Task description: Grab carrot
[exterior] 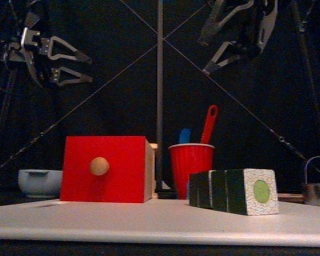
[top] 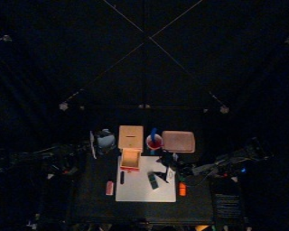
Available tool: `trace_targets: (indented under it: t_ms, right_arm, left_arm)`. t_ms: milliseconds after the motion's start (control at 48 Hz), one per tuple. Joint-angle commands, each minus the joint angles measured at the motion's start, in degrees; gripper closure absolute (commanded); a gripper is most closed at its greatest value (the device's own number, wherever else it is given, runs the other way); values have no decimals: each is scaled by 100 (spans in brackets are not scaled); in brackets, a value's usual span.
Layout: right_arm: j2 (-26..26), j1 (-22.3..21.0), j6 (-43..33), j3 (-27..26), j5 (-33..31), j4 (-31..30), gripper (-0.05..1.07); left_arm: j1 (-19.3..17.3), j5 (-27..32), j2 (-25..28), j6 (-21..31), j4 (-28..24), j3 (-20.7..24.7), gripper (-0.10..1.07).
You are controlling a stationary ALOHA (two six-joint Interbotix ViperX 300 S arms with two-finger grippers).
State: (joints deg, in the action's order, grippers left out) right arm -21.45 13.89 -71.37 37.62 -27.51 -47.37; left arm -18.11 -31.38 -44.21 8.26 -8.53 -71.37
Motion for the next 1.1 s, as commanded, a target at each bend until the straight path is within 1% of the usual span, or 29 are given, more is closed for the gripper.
trace_targets:
  t_ms: [0, 229, 438, 625, 854, 896, 1083]
  right_arm:
    - [-202, -158, -9, 70, 229, -88, 5]
    - [-334, -378, 0, 220, 1002, -369, 5]
    - [-334, -562, 9, 246, 1354, -448, 5]
    - [-334, -633, 9, 281, 1450, -439, 5]
    - [-325, -668, 9, 334, 1450, -448, 5]
    - [-308, -694, 0, 431, 1450, -404, 5]
    - [-316, -686, -44, 448, 1424, -360, 5]
  left_arm:
    - [35, -53, 18, 18, 9, 211, -3]
    - [53, -53, 18, 0, 26, 211, -3]
    - [44, -53, 18, -9, 26, 193, -3]
    - [35, -26, 18, 0, 26, 176, -3]
    - [18, -9, 18, -9, 26, 158, -3]
    - [-9, -9, 35, -35, 18, 123, -3]
    - [9, -18, 35, -26, -18, 167, -3]
